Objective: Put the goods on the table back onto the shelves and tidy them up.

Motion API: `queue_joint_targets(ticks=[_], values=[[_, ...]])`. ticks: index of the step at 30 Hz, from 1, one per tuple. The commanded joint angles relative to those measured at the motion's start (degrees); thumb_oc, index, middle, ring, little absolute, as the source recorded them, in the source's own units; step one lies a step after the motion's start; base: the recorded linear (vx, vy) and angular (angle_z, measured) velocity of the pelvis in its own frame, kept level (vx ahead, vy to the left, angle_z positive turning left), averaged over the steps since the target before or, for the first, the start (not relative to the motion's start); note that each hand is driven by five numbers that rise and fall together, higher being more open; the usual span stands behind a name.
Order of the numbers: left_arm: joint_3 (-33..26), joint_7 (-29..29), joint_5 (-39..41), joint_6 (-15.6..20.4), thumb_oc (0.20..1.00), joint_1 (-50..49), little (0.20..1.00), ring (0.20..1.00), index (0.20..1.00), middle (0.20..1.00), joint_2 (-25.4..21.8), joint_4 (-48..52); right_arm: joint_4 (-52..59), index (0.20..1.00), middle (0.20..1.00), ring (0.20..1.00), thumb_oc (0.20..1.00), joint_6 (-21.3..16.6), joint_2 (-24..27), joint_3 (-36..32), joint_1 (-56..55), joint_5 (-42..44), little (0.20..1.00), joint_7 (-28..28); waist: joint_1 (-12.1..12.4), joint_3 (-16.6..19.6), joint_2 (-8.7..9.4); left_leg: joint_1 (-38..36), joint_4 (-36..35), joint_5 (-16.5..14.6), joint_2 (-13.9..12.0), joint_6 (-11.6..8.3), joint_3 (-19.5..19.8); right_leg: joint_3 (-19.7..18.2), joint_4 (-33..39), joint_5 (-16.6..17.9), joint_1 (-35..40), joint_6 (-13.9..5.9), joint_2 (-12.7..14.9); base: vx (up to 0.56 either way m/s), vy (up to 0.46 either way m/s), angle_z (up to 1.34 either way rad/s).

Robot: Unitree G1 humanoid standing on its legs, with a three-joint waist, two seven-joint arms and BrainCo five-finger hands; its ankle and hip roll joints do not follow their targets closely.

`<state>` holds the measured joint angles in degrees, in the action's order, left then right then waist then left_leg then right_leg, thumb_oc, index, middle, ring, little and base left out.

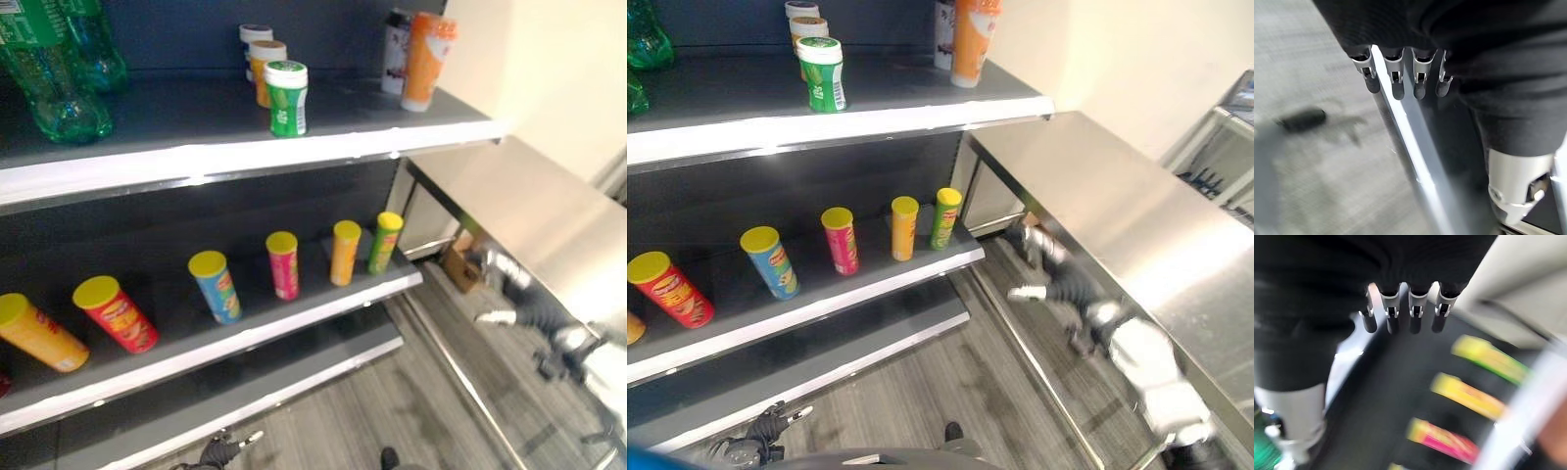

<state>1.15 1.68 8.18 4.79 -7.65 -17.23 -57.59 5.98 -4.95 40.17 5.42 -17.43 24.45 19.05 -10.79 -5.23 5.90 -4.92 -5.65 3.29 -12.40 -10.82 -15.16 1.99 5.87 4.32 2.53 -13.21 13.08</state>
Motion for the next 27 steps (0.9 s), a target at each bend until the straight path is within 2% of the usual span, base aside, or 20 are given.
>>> queue_joint_targets(ticks=[1, 5, 6, 7, 8, 9, 11, 12, 14, 16, 27], values=[[-1.8, -0.6, -1.6, 1.6, 1.000, 4.3, 1.000, 1.000, 1.000, 1.000, -0.8, 2.3, 1.9, 1.000, 1.000, 1.000, 1.000, -2.2, -0.7, -4.4, 3.7, -5.9, 1.000, 0.3, 0.8, -3.9, 0.30, -4.9, 5.0, -8.9, -0.4, 2.07, -1.6, 4.8, -5.0, -4.9, -0.6, -0.83, 2.0, -0.02, -0.020, 0.26], [-0.2, -1.4, -2.2, 1.5, 1.000, 3.3, 1.000, 1.000, 1.000, 1.000, -0.6, 3.3, -4.8, 1.000, 1.000, 1.000, 1.000, 0.3, -4.2, -4.1, -1.6, -3.9, 1.000, 2.5, 0.9, -4.4, -0.21, -3.9, 5.3, -8.6, -0.3, 1.82, -0.3, 6.0, -5.1, -5.1, 0.0, -0.54, 2.5, -0.01, -0.011, 0.20], [0.1, -1.8, -2.4, 1.5, 1.000, 2.9, 1.000, 1.000, 1.000, 1.000, -0.6, 3.9, -8.0, 1.000, 1.000, 1.000, 1.000, 0.7, -4.9, -3.2, -1.8, -4.7, 1.000, 2.4, 1.0, -4.4, -0.33, -3.9, 5.4, -8.6, -0.3, 1.83, -0.1, 6.3, -5.1, -5.1, 0.2, -0.46, 2.6, 0.00, -0.020, 0.09], [0.7, -2.6, -2.2, 1.4, 1.000, 1.8, 1.000, 1.000, 1.000, 1.000, -0.9, 5.3, -16.8, 1.000, 1.000, 1.000, 1.000, 1.5, -8.2, -2.7, -2.5, -6.7, 1.000, 1.3, 1.4, -4.5, -0.56, -3.6, 5.5, -8.5, -0.3, 1.80, 0.5, 7.0, -5.0, -5.2, 0.7, -0.41, 2.7, 0.00, -0.019, 0.03], [0.7, -2.6, -2.2, 1.4, 1.000, 1.8, 1.000, 1.000, 1.000, 1.000, -0.9, 5.3, -16.8, 1.000, 1.000, 1.000, 1.000, 1.5, -8.2, -2.7, -2.5, -6.7, 1.000, 1.3, 1.3, -4.5, -0.55, -3.6, 5.5, -8.5, -0.3, 1.80, 0.5, 7.0, -5.0, -5.2, 0.7, -0.41, 2.7, 0.00, -0.026, 0.11], [1.1, -2.9, -2.3, 1.3, 1.000, 1.7, 1.000, 1.000, 1.000, 1.000, -0.8, 6.0, -22.6, 1.000, 1.000, 1.000, 1.000, 1.5, -10.0, -2.0, -1.6, -10.6, 1.000, -1.1, 1.6, -4.5, -0.80, -3.5, 5.5, -8.4, -0.3, 1.79, 0.7, 7.4, -5.0, -5.3, 0.9, -0.40, 2.7, 0.00, -0.017, 0.13], [1.6, -2.1, -0.9, 1.1, 1.000, 2.8, 1.000, 1.000, 1.000, 1.000, -0.7, 5.3, -38.5, 1.000, 1.000, 1.000, 1.000, 2.2, -16.1, -1.1, 3.2, -11.2, 1.000, -6.0, 2.0, -4.8, -1.05, -3.2, 5.7, -8.5, -0.3, 1.91, 1.2, 7.8, -5.0, -5.4, 1.2, -0.24, 2.6, -0.01, -0.018, 0.18], [1.6, -2.1, -0.9, 1.1, 1.000, 2.8, 1.000, 1.000, 1.000, 1.000, -0.7, 5.3, -38.5, 1.000, 1.000, 1.000, 1.000, 2.2, -16.1, -1.1, 3.2, -11.2, 1.000, -6.0, 2.0, -4.9, -1.04, -3.2, 5.7, -8.5, -0.3, 1.91, 1.2, 7.8, -5.0, -5.4, 1.2, -0.24, 2.6, -0.01, -0.015, 0.12], [2.2, -0.6, 1.1, 0.6, 1.000, 6.2, 1.000, 1.000, 1.000, 1.000, -0.2, 1.4, -61.2, 1.000, 1.000, 1.000, 1.000, 3.4, -24.0, -1.5, 11.6, -11.8, 1.000, -12.5, 3.0, -4.8, -1.71, -3.4, 5.8, -8.7, -0.3, 2.07, 1.5, 8.0, -4.9, -5.8, 1.8, 0.00, 2.4, 0.01, -0.037, 0.06], [3.1, -0.3, 2.5, 0.6, 1.000, 7.9, 1.000, 1.000, 1.000, 1.000, -1.0, 0.2, -68.9, 1.000, 1.000, 1.000, 1.000, 4.2, -25.8, -2.9, 14.5, -10.3, 1.000, -14.1, 3.4, -4.6, -2.23, -3.8, 5.8, -8.8, -0.3, 2.04, 1.8, 8.3, -4.6, -6.2, 2.6, 0.28, 2.2, 0.04, -0.030, 0.09], [4.4, -1.1, 0.4, 0.6, 1.000, 7.8, 1.000, 1.000, 1.000, 1.000, -0.6, -1.4, -69.2, 1.000, 1.000, 1.000, 1.000, 3.8, -25.8, -0.9, 15.4, -12.6, 1.000, -14.7, 4.4, -4.7, -2.82, -4.0, 6.2, -9.0, -0.4, 1.82, 2.9, 9.7, -4.7, -7.2, 4.5, 0.79, 2.1, 0.01, -0.008, 0.06]])
